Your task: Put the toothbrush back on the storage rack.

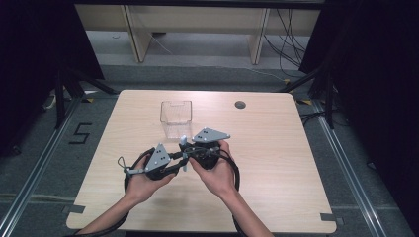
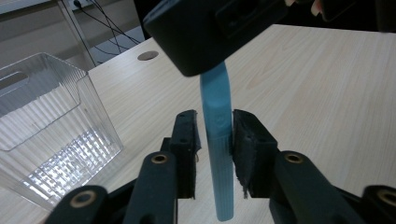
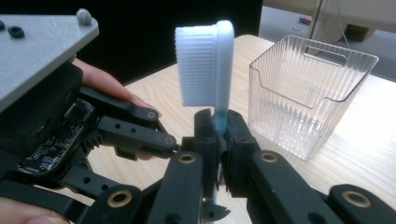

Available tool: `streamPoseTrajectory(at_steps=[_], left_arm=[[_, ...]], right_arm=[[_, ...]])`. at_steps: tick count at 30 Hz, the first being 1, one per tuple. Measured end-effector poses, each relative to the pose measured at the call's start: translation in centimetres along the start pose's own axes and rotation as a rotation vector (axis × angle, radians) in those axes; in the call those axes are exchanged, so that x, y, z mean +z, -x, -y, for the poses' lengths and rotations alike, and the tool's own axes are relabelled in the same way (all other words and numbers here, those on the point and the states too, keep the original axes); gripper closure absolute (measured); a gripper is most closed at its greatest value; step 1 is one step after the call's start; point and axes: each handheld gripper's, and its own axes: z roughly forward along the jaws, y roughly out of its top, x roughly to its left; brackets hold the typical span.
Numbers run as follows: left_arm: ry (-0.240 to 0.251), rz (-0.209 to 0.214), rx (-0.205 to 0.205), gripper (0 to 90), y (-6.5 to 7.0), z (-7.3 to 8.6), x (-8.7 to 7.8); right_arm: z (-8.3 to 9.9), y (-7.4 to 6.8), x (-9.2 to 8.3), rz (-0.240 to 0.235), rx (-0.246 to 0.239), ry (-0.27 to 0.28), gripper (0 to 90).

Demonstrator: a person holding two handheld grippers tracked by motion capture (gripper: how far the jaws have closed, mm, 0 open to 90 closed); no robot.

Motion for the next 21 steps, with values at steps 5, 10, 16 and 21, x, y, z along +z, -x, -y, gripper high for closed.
streamPoseTrajectory(at_steps=[5,10,16,21], left_arm=[[-0.002,-0.007,-0.023,76.6,0.0,-0.1,0.0],[0.028,-0.024,-0.073,78.2,-0.9,0.1,-0.3],[0.036,-0.042,-0.13,78.3,-2.2,0.7,-0.6],[0.052,-0.057,-0.152,78.3,-3.1,0.7,-0.8]], right_arm=[[-0.1,-0.5,0.2,-0.003,0.016,-0.018,85.9],[-0.2,-0.1,0.4,-0.009,0.007,0.02,68.2],[0.3,0.3,-0.1,-0.033,0.07,0.058,58.0],[0.4,0.6,-1.2,-0.037,0.086,0.067,56.1]])
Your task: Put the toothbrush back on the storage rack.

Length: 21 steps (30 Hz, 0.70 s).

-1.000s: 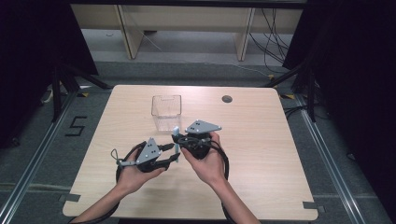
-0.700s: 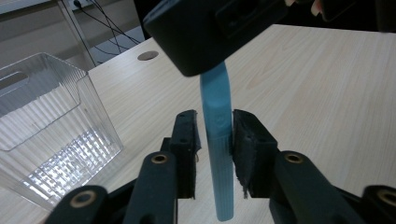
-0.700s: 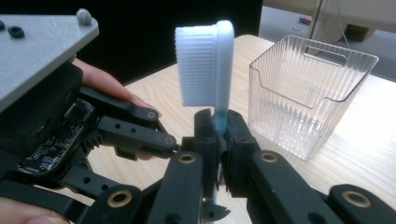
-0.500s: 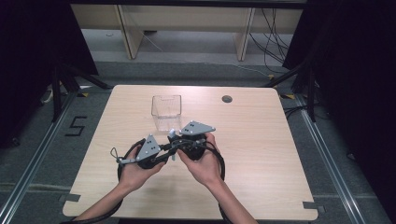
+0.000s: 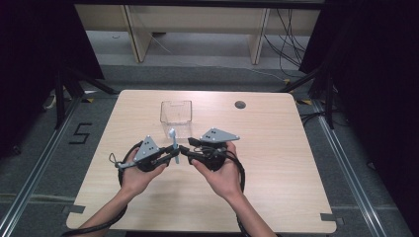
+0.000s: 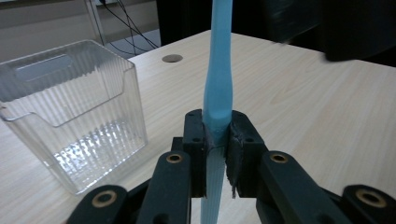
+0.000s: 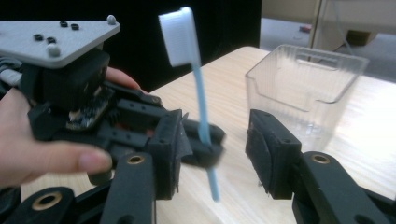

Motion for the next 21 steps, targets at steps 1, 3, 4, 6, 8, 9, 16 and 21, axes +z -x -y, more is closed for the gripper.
streamPoseTrajectory(at_steps=[1,3,4,6,8,9,16,21], left_arm=[[0.006,-0.009,-0.003,78.3,-0.4,-0.3,-0.1],[0.017,-0.016,-0.007,78.3,-0.8,-0.5,-0.3],[0.026,-0.017,-0.009,78.3,-1.0,-0.7,-0.3],[0.027,-0.02,-0.01,78.3,-1.2,-0.8,-0.3],[0.035,-0.024,-0.015,78.3,-1.6,-1.2,-0.4],[0.042,-0.032,-0.013,78.3,-2.0,-1.6,-0.5],[0.072,-0.052,-0.021,78.3,-3.0,-2.7,-0.7],[0.108,-0.059,-0.021,78.3,-3.7,-3.5,-0.8]], right_arm=[[0.0,0.8,-1.1,0.029,-0.029,0.001,55.5],[0.2,1.6,-2.0,0.045,-0.033,0.007,54.8],[0.3,1.9,-2.4,0.057,-0.021,0.003,54.7],[0.6,2.4,-2.8,0.077,-0.021,-0.001,54.7],[1.2,3.4,-3.9,0.102,-0.006,-0.003,54.7],[2.0,4.2,-4.8,0.13,-0.002,0.0,54.7],[4.7,5.9,-7.4,0.222,0.055,-0.014,54.7],[7.4,7.3,-9.2,0.304,0.039,-0.001,53.5]])
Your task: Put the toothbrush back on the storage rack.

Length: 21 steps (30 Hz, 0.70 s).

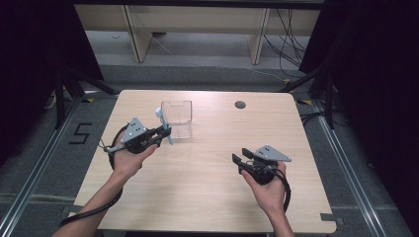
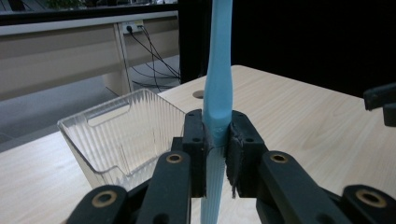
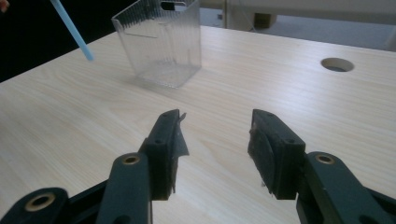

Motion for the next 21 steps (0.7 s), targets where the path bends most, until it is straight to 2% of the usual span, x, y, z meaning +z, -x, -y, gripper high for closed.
streamPoseTrajectory(at_steps=[3,4,5,6,9,10,11,12,13,14,15,16,17,18,19,21], left_arm=[[0.013,-0.008,-0.003,78.3,-0.2,-0.3,0.0],[0.018,-0.013,-0.001,78.3,-0.5,-0.7,0.0],[0.026,-0.014,0.003,78.3,-0.7,-0.9,0.1],[0.032,-0.019,0.002,78.3,-0.7,-1.1,0.1],[0.04,-0.021,0.01,78.2,-0.9,-1.5,0.2],[0.046,-0.025,0.017,78.3,-1.1,-1.7,0.3],[0.05,-0.03,0.022,78.3,-1.2,-1.9,0.4],[0.05,-0.032,0.026,78.3,-1.3,-2.1,0.5],[0.061,-0.032,0.049,78.3,-1.5,-2.3,0.6],[0.063,-0.032,0.052,78.3,-1.5,-2.4,0.7],[0.064,-0.032,0.057,78.3,-1.6,-2.6,0.8],[0.063,-0.032,0.058,78.3,-1.6,-2.7,0.9],[0.066,-0.032,0.058,78.3,-1.6,-2.8,1.0],[0.065,-0.034,0.059,78.3,-1.7,-2.9,1.1],[0.066,-0.036,0.063,78.3,-1.9,-3.0,1.3],[0.065,-0.038,0.063,78.3,-1.9,-3.1,1.4]], right_arm=[[0.5,0.3,-0.4,0.025,0.005,0.01,52.6],[1.0,0.4,-0.5,0.023,0.034,0.021,51.1],[1.2,0.5,-0.5,0.024,0.015,0.027,51.1],[1.5,0.5,-0.6,0.04,0.026,0.028,51.1],[1.9,0.7,-0.7,0.043,0.019,0.039,51.3],[2.2,0.7,-0.8,0.044,0.04,0.051,51.5],[2.3,0.9,-0.8,0.062,0.002,0.064,51.4],[2.4,0.7,-0.8,0.058,0.03,0.057,51.3],[2.6,0.5,-0.9,0.053,0.057,0.049,51.2],[2.7,0.7,-0.7,0.039,0.044,0.065,51.1],[2.9,0.5,-0.7,0.034,0.068,0.06,51.0],[3.0,0.7,-0.5,0.035,0.041,0.067,50.9],[3.2,0.7,-0.5,0.022,0.057,0.061,51.0],[3.3,0.6,-0.5,0.036,0.057,0.063,50.9],[3.5,0.7,-0.4,0.026,0.056,0.068,50.9],[3.7,0.8,-0.3,0.034,0.055,0.078,50.9]])
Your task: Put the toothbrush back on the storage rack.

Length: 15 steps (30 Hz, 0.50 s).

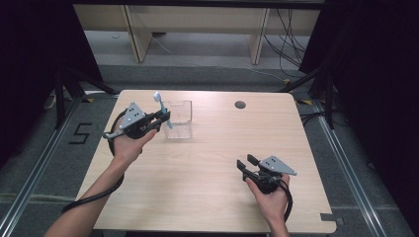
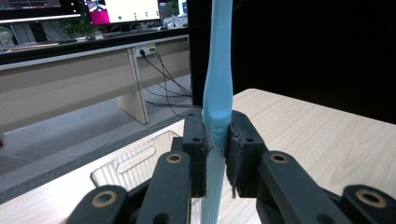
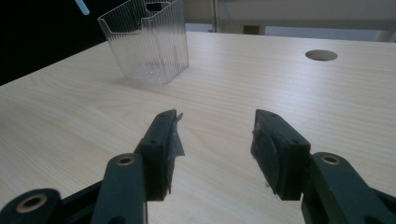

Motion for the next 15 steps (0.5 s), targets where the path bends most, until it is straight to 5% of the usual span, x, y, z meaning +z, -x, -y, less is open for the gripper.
streamPoseTrajectory(at_steps=[8,10,15], left_arm=[[0.006,-0.014,0.001,78.3,-0.8,-0.3,0.5],[0.01,-0.016,0.003,78.3,-1.3,-0.5,0.7],[0.013,-0.027,0.007,78.3,-1.8,-0.9,0.9]], right_arm=[[0.3,0.2,0.0,-0.001,-0.019,0.01,50.3],[0.5,-0.1,0.0,-0.008,0.023,-0.009,49.7],[0.6,0.0,0.4,-0.006,-0.018,-0.004,49.6]])
